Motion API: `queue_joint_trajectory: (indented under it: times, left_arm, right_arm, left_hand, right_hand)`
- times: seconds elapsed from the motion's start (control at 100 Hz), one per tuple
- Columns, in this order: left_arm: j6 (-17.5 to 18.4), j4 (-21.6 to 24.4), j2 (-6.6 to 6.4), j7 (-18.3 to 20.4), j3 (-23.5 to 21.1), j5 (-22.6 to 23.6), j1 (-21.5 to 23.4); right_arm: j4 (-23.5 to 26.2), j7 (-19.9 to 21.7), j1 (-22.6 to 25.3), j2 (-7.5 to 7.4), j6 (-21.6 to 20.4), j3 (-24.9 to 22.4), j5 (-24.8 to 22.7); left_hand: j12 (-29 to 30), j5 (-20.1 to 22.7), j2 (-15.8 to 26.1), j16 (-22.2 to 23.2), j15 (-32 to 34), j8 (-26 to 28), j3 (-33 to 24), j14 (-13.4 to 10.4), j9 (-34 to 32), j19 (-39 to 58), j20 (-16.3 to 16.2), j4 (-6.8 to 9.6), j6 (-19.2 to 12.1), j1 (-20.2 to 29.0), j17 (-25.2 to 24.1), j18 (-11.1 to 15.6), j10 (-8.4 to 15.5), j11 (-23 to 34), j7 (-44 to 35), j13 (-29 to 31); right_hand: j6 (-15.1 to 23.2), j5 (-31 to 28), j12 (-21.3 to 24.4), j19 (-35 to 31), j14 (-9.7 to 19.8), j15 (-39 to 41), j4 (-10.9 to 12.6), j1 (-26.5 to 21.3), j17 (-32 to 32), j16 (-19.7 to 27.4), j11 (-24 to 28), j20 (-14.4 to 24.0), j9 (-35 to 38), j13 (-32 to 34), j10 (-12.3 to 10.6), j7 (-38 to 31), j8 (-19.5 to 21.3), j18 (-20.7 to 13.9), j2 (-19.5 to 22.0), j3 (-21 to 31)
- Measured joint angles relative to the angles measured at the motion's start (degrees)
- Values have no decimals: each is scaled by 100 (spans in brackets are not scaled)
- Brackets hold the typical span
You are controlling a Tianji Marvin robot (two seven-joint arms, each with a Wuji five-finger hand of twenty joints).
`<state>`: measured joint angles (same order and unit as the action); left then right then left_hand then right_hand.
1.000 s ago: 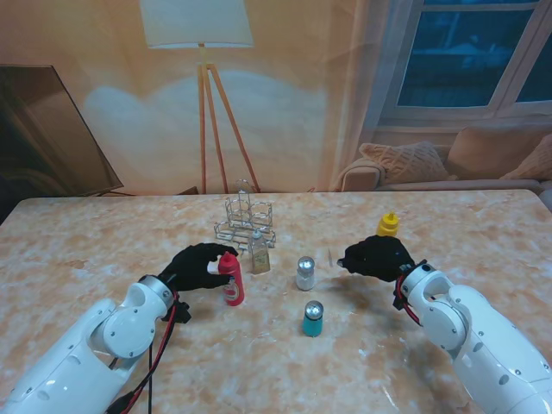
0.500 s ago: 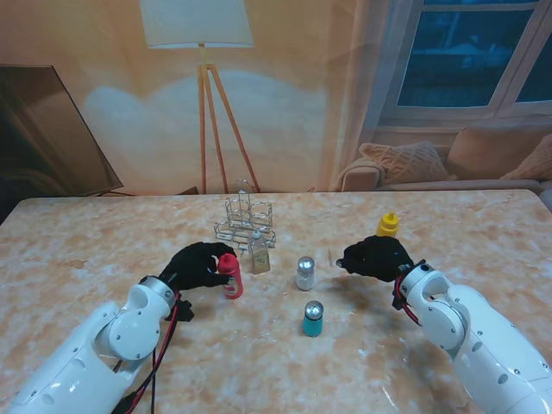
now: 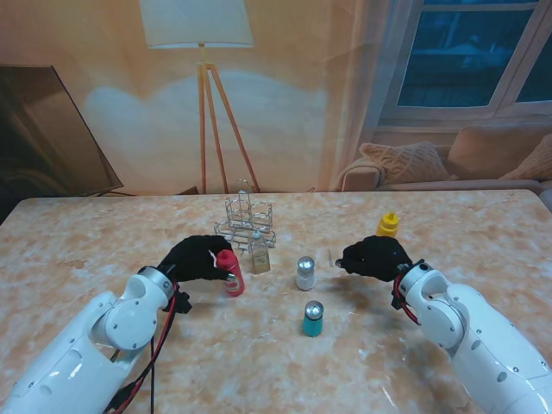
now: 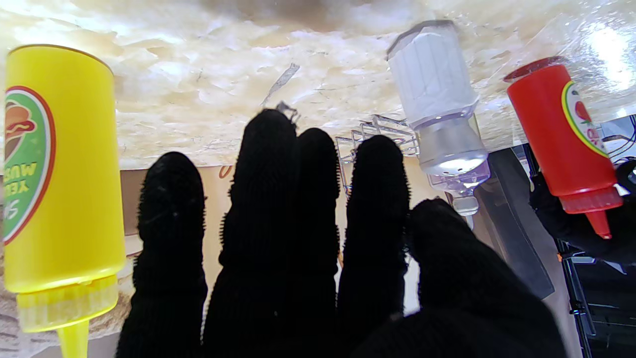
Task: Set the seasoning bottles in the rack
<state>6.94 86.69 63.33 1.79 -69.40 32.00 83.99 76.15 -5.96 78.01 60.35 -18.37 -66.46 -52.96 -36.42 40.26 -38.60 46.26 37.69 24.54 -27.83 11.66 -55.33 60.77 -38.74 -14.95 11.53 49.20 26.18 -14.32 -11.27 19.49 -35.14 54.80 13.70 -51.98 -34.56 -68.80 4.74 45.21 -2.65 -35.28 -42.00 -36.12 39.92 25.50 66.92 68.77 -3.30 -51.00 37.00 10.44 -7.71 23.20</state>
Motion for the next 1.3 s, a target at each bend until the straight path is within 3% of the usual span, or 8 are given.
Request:
queue_joint_trajectory:
  times: [0.25, 0.55, 0.79, 1.3]
  left_arm:
    - [102, -65, -65, 300, -40, 29, -443]
    - [114, -506, -66, 605, -31, -163, -1261]
    - [-39, -1267, -46, 529, 298, -310, -2200]
    - [-135, -3039, 277, 130, 1117, -913, -3726]
  right_arm:
    - [-68, 29, -80, 0, 28, 74, 36]
    - [-178, 69, -198, 1, 69, 148, 93]
    - [-228, 81, -239, 2, 95, 155, 108]
    - [-301, 118, -316, 1, 142, 209, 130]
  left_hand:
    - [-60, 70, 0, 5, 99, -1, 46, 0, -178, 127, -66, -1, 167, 0, 191, -50, -141, -4, -77, 185]
    - [-127, 70, 0, 6, 99, -1, 47, 0, -182, 127, -67, -1, 168, 0, 176, -51, -142, -5, -83, 182]
    - [-139, 70, 0, 6, 86, -1, 47, 0, -186, 124, -68, -1, 168, 0, 127, -51, -142, -5, -84, 177]
    - [-253, 70, 0, 6, -73, -1, 47, 0, -189, -49, -68, -1, 168, 0, 35, -5, -143, -5, -94, 159]
  right_hand:
    - [0, 0, 0, 0, 0, 0, 0, 0, 0, 0, 0, 0, 0, 0, 0, 0, 0, 0, 0, 0]
    - [0, 0, 0, 0, 0, 0, 0, 0, 0, 0, 0, 0, 0, 0, 0, 0, 0, 0, 0, 0]
    - [0, 0, 0, 0, 0, 0, 0, 0, 0, 0, 0, 0, 0, 0, 0, 0, -1, 0, 0, 0]
    - [0, 0, 0, 0, 0, -1, 0, 0, 0, 0, 0, 0, 0, 0, 0, 0, -1, 0, 0, 0]
